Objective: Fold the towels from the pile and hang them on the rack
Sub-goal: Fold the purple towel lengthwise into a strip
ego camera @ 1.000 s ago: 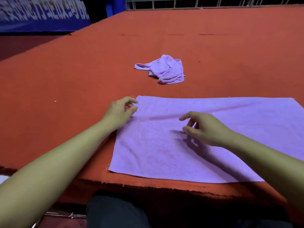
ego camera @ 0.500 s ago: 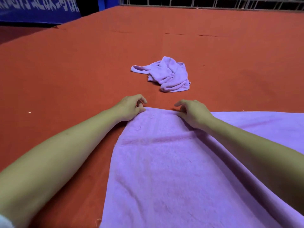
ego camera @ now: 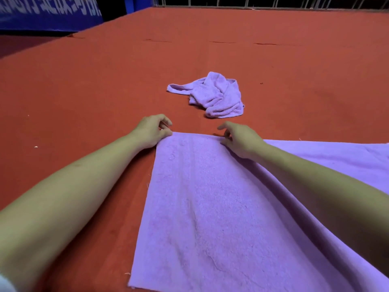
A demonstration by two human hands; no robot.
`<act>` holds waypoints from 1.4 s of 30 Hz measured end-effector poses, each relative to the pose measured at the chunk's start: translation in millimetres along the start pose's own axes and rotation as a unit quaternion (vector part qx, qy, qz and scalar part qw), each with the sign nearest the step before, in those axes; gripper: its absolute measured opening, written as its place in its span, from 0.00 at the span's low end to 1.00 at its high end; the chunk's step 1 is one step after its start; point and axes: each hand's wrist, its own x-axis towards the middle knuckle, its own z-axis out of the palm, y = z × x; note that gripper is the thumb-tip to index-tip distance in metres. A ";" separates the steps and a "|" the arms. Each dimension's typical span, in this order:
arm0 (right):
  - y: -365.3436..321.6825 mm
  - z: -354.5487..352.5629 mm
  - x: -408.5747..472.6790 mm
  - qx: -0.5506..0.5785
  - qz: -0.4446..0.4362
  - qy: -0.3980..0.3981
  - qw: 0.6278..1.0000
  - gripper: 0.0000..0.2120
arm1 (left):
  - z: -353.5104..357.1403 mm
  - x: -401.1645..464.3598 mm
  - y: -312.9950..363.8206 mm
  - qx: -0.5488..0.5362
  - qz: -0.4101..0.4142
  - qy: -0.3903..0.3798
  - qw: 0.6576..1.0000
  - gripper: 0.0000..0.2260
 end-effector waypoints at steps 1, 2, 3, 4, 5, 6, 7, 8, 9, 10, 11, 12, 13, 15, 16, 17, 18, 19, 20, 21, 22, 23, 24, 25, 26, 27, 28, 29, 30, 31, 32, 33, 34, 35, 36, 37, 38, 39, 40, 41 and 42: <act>4.2 -2.3 -1.0 0.001 0.003 0.000 1.000 0.20 | 1.7 -1.6 1.7 0.009 -0.001 0.008 1.000 0.08; 8.3 -4.3 -2.3 0.001 0.007 -0.002 1.000 0.21 | 2.8 -4.1 2.9 0.015 -0.003 0.015 1.000 0.09; 11.8 -6.2 -3.1 0.001 0.011 -0.003 1.000 0.22 | 3.7 -6.2 3.4 0.019 -0.006 0.018 1.000 0.10; 14.8 -8.0 -3.5 0.003 0.014 -0.003 1.000 0.23 | 4.2 -8.7 3.5 0.024 -0.009 0.019 1.000 0.10; 16.9 -8.9 -4.0 0.006 0.015 -0.003 1.000 0.23 | 5.0 -11.2 2.9 0.031 -0.010 0.017 0.999 0.11; 18.2 -9.8 -4.8 0.007 0.016 -0.003 1.000 0.24 | 5.4 -13.5 3.0 0.038 -0.010 0.013 0.999 0.11; 19.3 -10.1 -5.8 0.001 0.018 -0.004 1.000 0.24 | 5.6 -15.4 3.8 0.042 -0.010 0.010 0.999 0.12; 20.4 -10.6 -7.4 -0.016 0.020 -0.003 1.000 0.23 | 5.1 -16.7 5.2 0.047 -0.011 0.007 0.999 0.12; 22.7 -11.3 -9.6 -0.040 0.024 0.000 0.999 0.22 | 4.6 -17.3 6.5 0.053 -0.014 0.007 0.998 0.13; 26.4 -13.0 -12.7 -0.064 0.029 0.006 0.997 0.22 | 4.0 -17.1 7.6 0.057 -0.019 0.011 0.998 0.12; 32.2 -15.0 -16.1 -0.079 0.039 0.011 0.996 0.21 | 4.2 -16.2 7.6 0.059 -0.024 0.018 0.998 0.12; 39.7 -17.2 -20.2 -0.081 0.050 0.016 0.995 0.21 | 4.5 -15.4 7.8 0.058 -0.027 0.026 0.998 0.11; 48.1 -19.3 -24.0 -0.072 0.061 0.020 0.995 0.21 | 5.5 -15.0 8.1 0.055 -0.029 0.034 0.997 0.11; 60.4 -23.9 -29.6 -0.060 0.072 0.025 0.995 0.22 | 7.2 -15.4 9.3 0.048 -0.035 0.048 0.997 0.10; 61.5 -25.1 -30.8 -0.059 0.066 0.028 0.996 0.22 | 7.5 -16.2 9.4 0.044 -0.038 0.055 0.997 0.09; 58.9 -24.5 -30.6 -0.053 0.053 0.033 0.997 0.22 | 7.3 -17.0 9.4 0.037 -0.039 0.062 0.997 0.09; 52.4 -23.2 -29.4 -0.041 0.035 0.044 0.998 0.22 | 6.2 -18.2 9.9 0.027 -0.036 0.070 0.997 0.08; 43.2 -21.1 -27.1 -0.023 0.017 0.052 0.998 0.22 | 4.4 -19.4 10.7 0.013 -0.031 0.077 0.996 0.08; 33.2 -18.5 -24.2 -0.008 0.000 0.055 0.998 0.23 | 2.3 -20.5 11.4 -0.005 -0.024 0.083 0.996 0.08; 24.3 -15.8 -20.8 0.002 -0.013 0.050 0.999 0.24 | 0.6 -21.4 11.5 -0.023 -0.016 0.088 0.996 0.08; 17.7 -12.7 -17.1 0.005 -0.022 0.039 0.999 0.25 | -1.3 -23.6 12.0 -0.039 -0.007 0.089 0.995 0.09; 13.5 -10.2 -13.7 0.003 -0.025 0.026 0.999 0.25 | -3.0 -26.5 12.5 -0.051 0.002 0.089 0.995 0.10; 11.9 -8.7 -11.2 0.001 -0.025 0.014 1.000 0.26 | -5.5 -29.0 12.4 -0.064 0.012 0.090 0.994 0.10; 12.1 -8.3 -9.9 0.004 -0.023 0.003 1.000 0.26 | -8.0 -31.6 12.4 -0.079 0.019 0.091 0.992 0.11; 13.3 -9.2 -9.5 0.014 -0.022 -0.002 1.000 0.26 | -11.4 -34.1 12.2 -0.097 0.024 0.094 0.990 0.12; 14.1 -11.6 -10.6 0.029 -0.022 0.001 0.999 0.26 | -14.8 -36.9 12.8 -0.115 0.029 0.097 0.988 0.12; 14.0 -16.0 -13.0 0.050 -0.022 0.014 0.998 0.26 | -18.3 -40.2 13.9 -0.128 0.032 0.100 0.986 0.12; 13.5 -21.2 -16.1 0.072 -0.022 0.032 0.997 0.25 | -21.5 -43.4 15.4 -0.139 0.036 0.104 0.984 0.11; 12.0 -27.6 -20.4 0.091 -0.025 0.048 0.994 0.25 | -24.1 -47.2 17.2 -0.150 0.038 0.109 0.982 0.11; 9.8 -34.3 -25.9 0.104 -0.032 0.058 0.992 0.25 | -26.3 -51.8 19.4 -0.160 0.039 0.113 0.980 0.11; 7.3 -41.3 -32.7 0.108 -0.038 0.063 0.991 0.26 | -28.7 -57.4 22.1 -0.170 0.042 0.118 0.978 0.11; 4.4 -48.0 -40.8 0.108 -0.043 0.064 0.991 0.26 | -30.9 -64.2 25.4 -0.178 0.045 0.122 0.975 0.11; 1.3 -53.9 -50.7 0.106 -0.046 0.062 0.991 0.26 | -33.3 -72.7 28.4 -0.183 0.048 0.124 0.974 0.11; -2.0 -58.5 -61.8 0.104 -0.049 0.058 0.992 0.26 | -35.5 -83.0 31.6 -0.183 0.052 0.124 0.974 0.11; -4.6 -62.1 -74.3 0.100 -0.055 0.056 0.992 0.26 | -37.5 -94.9 34.1 -0.180 0.059 0.121 0.974 0.11; -7.0 -64.1 -87.9 0.094 -0.066 0.055 0.992 0.27 | -37.9 -109.8 36.8 -0.178 0.065 0.117 0.975 0.12; -9.3 -65.6 -102.8 0.090 -0.080 0.057 0.991 0.28 | -37.7 -125.8 38.3 -0.174 0.070 0.110 0.976 0.13; -11.9 -66.1 -117.6 0.088 -0.094 0.062 0.990 0.29 | -37.5 -142.9 38.3 -0.171 0.072 0.103 0.977 0.14; -15.0 -65.9 -132.2 0.088 -0.107 0.065 0.988 0.31 | -37.0 -160.2 36.9 -0.169 0.070 0.095 0.978 0.15; -18.8 -65.4 -146.8 0.090 -0.119 0.064 0.987 0.32 | -36.7 -177.5 35.3 -0.166 0.067 0.090 0.980 0.14; -23.6 -64.4 -161.3 0.093 -0.129 0.063 0.985 0.33 | -37.1 -194.4 33.7 -0.158 0.064 0.085 0.982 0.13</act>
